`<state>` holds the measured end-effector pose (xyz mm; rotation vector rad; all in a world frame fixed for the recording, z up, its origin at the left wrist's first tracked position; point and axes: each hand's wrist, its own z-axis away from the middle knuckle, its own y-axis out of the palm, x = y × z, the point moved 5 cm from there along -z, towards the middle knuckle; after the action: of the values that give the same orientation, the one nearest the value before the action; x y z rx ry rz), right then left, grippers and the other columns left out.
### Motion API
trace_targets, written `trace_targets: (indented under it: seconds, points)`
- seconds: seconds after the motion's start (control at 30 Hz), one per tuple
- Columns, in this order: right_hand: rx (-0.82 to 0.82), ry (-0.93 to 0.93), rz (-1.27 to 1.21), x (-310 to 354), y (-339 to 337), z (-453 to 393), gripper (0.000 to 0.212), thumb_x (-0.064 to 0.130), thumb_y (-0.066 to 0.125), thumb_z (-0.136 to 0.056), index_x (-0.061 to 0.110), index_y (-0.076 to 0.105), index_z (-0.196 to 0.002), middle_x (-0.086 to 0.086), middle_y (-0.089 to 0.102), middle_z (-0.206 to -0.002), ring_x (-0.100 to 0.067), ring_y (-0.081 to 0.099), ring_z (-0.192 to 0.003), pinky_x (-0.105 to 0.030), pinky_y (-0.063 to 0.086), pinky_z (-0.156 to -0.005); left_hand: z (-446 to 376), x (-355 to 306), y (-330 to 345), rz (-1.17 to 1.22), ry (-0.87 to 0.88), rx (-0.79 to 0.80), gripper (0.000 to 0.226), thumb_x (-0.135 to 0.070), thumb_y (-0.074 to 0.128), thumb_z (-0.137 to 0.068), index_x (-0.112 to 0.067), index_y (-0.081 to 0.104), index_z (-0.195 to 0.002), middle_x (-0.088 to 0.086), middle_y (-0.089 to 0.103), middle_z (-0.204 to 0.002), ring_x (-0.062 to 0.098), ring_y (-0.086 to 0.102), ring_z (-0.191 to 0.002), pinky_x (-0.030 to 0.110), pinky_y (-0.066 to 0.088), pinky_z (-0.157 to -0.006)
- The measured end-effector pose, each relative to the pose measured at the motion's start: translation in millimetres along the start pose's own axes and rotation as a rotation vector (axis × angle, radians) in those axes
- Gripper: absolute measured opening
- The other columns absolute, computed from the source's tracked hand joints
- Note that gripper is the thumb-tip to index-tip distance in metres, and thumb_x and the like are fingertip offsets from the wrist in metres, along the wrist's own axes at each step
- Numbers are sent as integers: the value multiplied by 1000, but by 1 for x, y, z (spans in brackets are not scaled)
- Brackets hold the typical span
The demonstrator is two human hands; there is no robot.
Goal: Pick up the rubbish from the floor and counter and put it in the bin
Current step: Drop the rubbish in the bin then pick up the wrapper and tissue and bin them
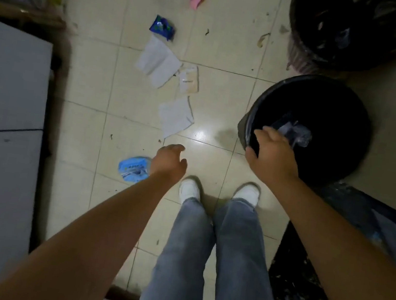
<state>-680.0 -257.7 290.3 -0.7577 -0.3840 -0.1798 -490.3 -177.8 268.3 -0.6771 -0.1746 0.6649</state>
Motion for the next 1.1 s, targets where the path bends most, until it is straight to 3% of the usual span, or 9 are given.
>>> trace_targets:
  seconds: [0.17,0.3,0.4,0.57,0.7,0.93,1.1]
  points:
    - [130,-192,228,77,33,-34,44,21,45,-95,1,41,-135,-18,39,-145,-32,34,-133,-39,32,-110,-1,107,-24,173,-244,-132,45,-9,51,-94,-6,42,-138,16,49,-141,31,43,-130,39,38,-107]
    - [199,-229,368,125,75,-45,39,20,48,-94,-5,51,-124,-24,54,-128,-36,47,-119,-43,42,-101,-3,186,-18,249,-337,-101,46,-11,52,-93,-4,40,-137,17,51,-137,33,44,-126,40,42,-101]
    - [245,-216,445,160,112,-44,40,23,45,-96,-2,48,-127,-21,55,-129,-33,49,-120,-40,42,-104,-8,241,-5,286,-369,-47,49,-13,52,-93,-6,37,-139,15,48,-139,31,41,-129,40,42,-100]
    - [243,-127,459,211,187,-54,45,22,46,-96,0,41,-135,-19,46,-141,-32,40,-131,-39,32,-111,-36,325,22,290,-334,42,52,-18,54,-93,-8,34,-141,13,42,-143,30,38,-131,41,40,-103]
    - [215,-24,485,230,244,-75,46,24,45,-96,5,39,-137,-16,42,-144,-31,38,-133,-40,35,-109,-67,368,41,209,-242,58,55,-20,55,-93,-9,31,-141,14,40,-142,30,39,-130,42,42,-101]
    - [155,33,545,214,328,-152,44,19,46,-95,2,41,-135,-22,46,-136,-36,43,-126,-41,40,-102,-153,402,104,109,-131,64,55,-14,57,-92,-9,31,-141,17,41,-138,31,44,-123,40,46,-96]
    - [40,27,635,185,386,-227,44,6,44,-93,2,35,-136,-23,40,-137,-38,40,-126,-45,39,-103,-225,415,168,76,-38,-2,47,-11,55,-92,-3,40,-136,25,47,-129,40,49,-113,49,48,-87]
